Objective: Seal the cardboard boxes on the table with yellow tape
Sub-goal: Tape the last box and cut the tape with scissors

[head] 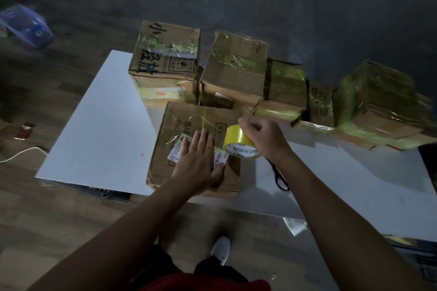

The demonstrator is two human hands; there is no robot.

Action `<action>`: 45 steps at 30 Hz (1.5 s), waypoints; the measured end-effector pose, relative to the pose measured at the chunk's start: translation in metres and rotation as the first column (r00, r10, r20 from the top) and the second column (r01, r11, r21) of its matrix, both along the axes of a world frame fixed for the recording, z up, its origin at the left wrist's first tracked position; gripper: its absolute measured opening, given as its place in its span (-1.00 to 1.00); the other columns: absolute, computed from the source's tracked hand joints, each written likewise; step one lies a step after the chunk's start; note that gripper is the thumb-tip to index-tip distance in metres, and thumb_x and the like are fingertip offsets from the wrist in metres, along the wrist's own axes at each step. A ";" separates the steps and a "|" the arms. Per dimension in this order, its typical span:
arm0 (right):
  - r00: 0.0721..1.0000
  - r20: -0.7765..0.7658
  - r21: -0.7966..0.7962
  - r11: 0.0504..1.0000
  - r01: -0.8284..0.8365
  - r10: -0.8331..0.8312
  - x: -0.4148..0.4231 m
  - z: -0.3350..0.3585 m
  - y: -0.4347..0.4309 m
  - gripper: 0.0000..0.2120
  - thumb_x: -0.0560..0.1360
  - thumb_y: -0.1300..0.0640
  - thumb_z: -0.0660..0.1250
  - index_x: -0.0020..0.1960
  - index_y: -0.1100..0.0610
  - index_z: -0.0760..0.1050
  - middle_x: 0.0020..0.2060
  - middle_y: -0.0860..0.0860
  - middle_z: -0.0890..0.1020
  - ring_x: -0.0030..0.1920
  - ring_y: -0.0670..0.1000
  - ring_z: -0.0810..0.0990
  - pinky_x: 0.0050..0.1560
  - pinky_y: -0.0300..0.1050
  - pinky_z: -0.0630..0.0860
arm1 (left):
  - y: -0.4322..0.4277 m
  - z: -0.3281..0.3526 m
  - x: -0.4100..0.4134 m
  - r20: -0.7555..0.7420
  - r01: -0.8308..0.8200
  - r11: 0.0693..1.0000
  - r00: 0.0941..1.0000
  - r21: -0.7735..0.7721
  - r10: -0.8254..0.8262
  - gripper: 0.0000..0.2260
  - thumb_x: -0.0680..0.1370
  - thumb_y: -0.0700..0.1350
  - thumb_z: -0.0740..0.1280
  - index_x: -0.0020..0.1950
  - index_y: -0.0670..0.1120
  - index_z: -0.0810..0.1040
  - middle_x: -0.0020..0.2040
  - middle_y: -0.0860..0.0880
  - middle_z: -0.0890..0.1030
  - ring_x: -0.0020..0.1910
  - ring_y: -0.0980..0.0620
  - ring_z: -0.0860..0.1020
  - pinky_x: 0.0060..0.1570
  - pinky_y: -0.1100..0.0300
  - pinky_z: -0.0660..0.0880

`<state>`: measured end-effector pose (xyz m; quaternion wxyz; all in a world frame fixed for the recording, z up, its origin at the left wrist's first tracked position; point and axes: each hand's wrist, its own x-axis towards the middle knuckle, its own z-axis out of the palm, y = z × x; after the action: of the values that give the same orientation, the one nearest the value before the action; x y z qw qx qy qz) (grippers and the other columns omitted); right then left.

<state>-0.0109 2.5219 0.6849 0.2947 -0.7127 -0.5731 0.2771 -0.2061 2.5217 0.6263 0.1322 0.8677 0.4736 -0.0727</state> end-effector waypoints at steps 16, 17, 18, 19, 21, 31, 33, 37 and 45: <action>0.954 0.296 -0.254 0.967 0.035 0.043 0.030 -0.047 -0.012 -0.55 0.59 -0.07 0.19 -0.32 0.20 0.52 -0.41 0.11 0.47 -0.27 0.13 0.46 -0.24 -0.14 0.29 | -0.007 0.022 0.029 -0.159 -0.011 0.999 0.987 -0.041 0.005 -0.29 0.59 0.30 -0.08 0.58 -0.10 -0.15 0.55 -0.29 -0.22 0.51 -0.32 -0.24 0.42 -0.35 -0.17; 0.955 0.295 -0.261 0.965 0.038 0.042 0.028 -0.050 -0.012 -0.55 0.60 -0.09 0.17 -0.19 0.24 0.60 -0.32 0.18 0.55 -0.21 0.16 0.52 -0.22 -0.14 0.32 | -0.013 0.027 0.042 -0.171 -0.023 0.998 0.985 -0.050 0.014 -0.26 0.58 0.32 -0.04 0.57 -0.13 -0.13 0.54 -0.30 -0.23 0.50 -0.36 -0.23 0.41 -0.39 -0.14; 0.951 0.305 -0.262 0.965 0.036 0.047 0.026 -0.051 -0.011 -0.55 0.60 -0.10 0.16 -0.13 0.24 0.61 -0.25 0.21 0.59 -0.17 0.17 0.55 -0.22 -0.14 0.33 | -0.020 0.029 0.055 -0.173 -0.029 0.997 0.985 -0.073 0.016 -0.23 0.57 0.33 -0.01 0.57 -0.14 -0.14 0.53 -0.30 -0.25 0.49 -0.40 -0.22 0.40 -0.42 -0.11; 0.944 0.324 -0.262 0.965 0.028 0.061 0.026 -0.051 -0.011 -0.54 0.60 -0.10 0.14 -0.14 0.23 0.60 -0.24 0.21 0.59 -0.16 0.16 0.55 -0.23 -0.13 0.31 | -0.028 0.030 0.068 -0.174 -0.032 0.994 0.985 -0.102 0.014 -0.18 0.55 0.35 0.03 0.56 -0.13 -0.21 0.52 -0.30 -0.28 0.48 -0.43 -0.22 0.38 -0.43 -0.08; 0.929 0.360 -0.267 0.963 0.015 0.086 0.027 -0.051 -0.010 -0.52 0.61 -0.13 0.11 -0.13 0.24 0.58 -0.21 0.19 0.60 -0.13 0.16 0.56 -0.23 -0.12 0.28 | -0.040 0.026 0.086 -0.209 -0.026 0.994 0.978 -0.103 0.004 -0.09 0.53 0.34 0.14 0.53 -0.13 -0.35 0.47 -0.30 -0.36 0.45 -0.50 -0.22 0.35 -0.46 -0.07; 0.916 0.390 -0.296 0.955 0.028 0.094 0.026 -0.047 -0.014 -0.47 0.63 -0.13 0.05 -0.02 0.29 0.58 -0.15 0.20 0.61 -0.15 0.13 0.51 -0.19 -0.14 0.27 | -0.038 0.029 0.047 -0.210 0.298 0.948 0.925 -0.115 -0.316 -0.40 0.61 0.02 0.23 0.57 0.00 0.03 0.51 -0.30 -0.34 0.44 -0.47 -0.28 0.40 -0.42 -0.11; 0.910 0.401 -0.306 0.952 0.023 0.107 0.025 -0.045 -0.012 -0.48 0.62 -0.14 0.05 -0.08 0.25 0.57 -0.24 0.15 0.57 -0.16 0.12 0.53 -0.22 -0.12 0.30 | -0.035 0.036 0.046 -0.235 0.338 0.932 0.903 -0.130 -0.360 -0.52 0.62 0.01 0.21 0.53 0.04 0.18 0.51 -0.31 -0.34 0.44 -0.49 -0.26 0.39 -0.43 -0.06; 0.923 0.372 -0.314 0.949 0.029 0.095 0.025 -0.042 -0.012 -0.47 0.61 -0.14 0.05 -0.11 0.25 0.57 -0.24 0.16 0.58 -0.18 0.14 0.54 -0.21 -0.07 0.38 | -0.033 0.036 0.045 -0.227 0.372 0.923 0.894 -0.100 -0.385 -0.58 0.62 -0.01 0.22 0.48 0.05 0.27 0.52 -0.33 -0.30 0.44 -0.53 -0.19 0.37 -0.46 0.04; 0.983 0.186 -0.193 0.980 0.047 -0.011 0.021 -0.003 -0.006 -0.51 0.60 -0.11 0.13 -0.40 0.16 0.34 -0.47 0.08 0.38 -0.42 0.04 0.35 -0.36 -0.11 0.23 | -0.004 0.051 0.012 0.043 0.466 0.873 0.878 0.141 -0.476 -0.60 0.52 0.06 0.34 0.33 0.00 0.44 0.50 -0.31 0.12 0.42 -0.45 0.17 0.23 -0.33 0.38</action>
<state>0.0105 2.5156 0.6823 0.1727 -0.7692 -0.5570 0.2612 -0.1939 2.5174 0.6771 0.0734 0.9656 0.2462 -0.0394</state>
